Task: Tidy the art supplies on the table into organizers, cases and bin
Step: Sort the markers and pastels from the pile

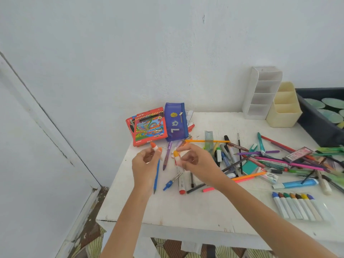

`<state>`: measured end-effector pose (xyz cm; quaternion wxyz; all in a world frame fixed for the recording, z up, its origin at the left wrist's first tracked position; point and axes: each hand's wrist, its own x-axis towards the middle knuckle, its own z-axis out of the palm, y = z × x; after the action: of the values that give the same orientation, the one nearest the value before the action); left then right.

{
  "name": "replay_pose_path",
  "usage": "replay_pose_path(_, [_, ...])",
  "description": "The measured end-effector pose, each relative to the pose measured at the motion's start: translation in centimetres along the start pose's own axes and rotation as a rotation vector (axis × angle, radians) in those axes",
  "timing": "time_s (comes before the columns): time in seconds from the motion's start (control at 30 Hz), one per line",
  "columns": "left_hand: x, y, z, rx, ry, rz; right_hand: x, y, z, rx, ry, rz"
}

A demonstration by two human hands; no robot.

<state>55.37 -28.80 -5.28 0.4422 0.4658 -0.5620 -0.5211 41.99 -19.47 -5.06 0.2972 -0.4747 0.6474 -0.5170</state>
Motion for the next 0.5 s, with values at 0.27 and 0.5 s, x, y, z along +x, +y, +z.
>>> replay_pose_path(0.27, [-4.5,0.9,5.5,-0.025,-0.205,-0.004,-3.7,0.6,-6.5,0.387,0.013,0.145])
replay_pose_path(0.5, [-9.4,0.7,11.8,0.023,-0.316,0.0,-8.5,1.8,-12.8,0.429,0.11,0.143])
